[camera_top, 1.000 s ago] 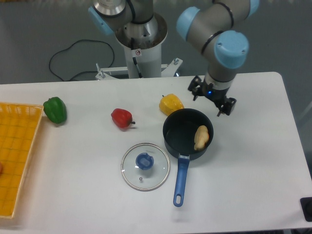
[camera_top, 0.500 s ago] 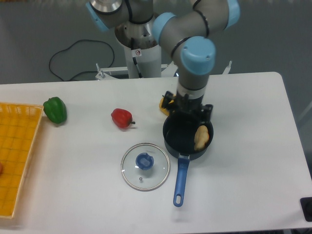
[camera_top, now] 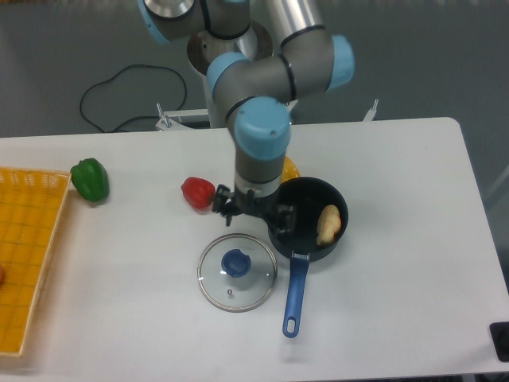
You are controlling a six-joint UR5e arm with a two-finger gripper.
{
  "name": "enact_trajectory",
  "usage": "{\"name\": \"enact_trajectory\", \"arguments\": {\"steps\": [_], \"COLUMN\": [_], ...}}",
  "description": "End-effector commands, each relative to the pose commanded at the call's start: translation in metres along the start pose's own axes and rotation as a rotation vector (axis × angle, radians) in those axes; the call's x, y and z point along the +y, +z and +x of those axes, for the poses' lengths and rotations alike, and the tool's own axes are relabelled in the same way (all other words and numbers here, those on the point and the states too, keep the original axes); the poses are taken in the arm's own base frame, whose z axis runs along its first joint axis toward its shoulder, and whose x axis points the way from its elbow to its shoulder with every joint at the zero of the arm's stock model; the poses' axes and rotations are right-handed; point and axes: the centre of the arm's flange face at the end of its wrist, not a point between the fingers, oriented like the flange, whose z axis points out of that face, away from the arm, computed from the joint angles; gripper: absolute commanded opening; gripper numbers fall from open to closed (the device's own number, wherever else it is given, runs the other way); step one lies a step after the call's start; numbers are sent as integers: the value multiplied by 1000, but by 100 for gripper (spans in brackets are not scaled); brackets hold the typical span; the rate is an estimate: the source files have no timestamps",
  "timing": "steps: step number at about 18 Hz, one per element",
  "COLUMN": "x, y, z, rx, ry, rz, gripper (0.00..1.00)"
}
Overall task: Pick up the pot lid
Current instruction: 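Move the gripper over the saucepan toward the glass lid's blue knob, then lower the gripper onto the blue knob of the glass lid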
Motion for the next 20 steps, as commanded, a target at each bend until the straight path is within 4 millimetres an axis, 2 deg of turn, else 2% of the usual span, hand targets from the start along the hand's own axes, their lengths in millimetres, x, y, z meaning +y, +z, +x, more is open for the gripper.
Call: {"name": "enact_trajectory", "arguments": {"steps": [1,5,9,20], "x": [1,-4,-5,-9], "y": [6,22,38,59], "z": [7,13,10,1], "rx": [5,4,11,-9], "ry": [5,-6,-6,-7], "rz": [-7,-6,-22,-49], "gripper": [100,100,100,100]}}
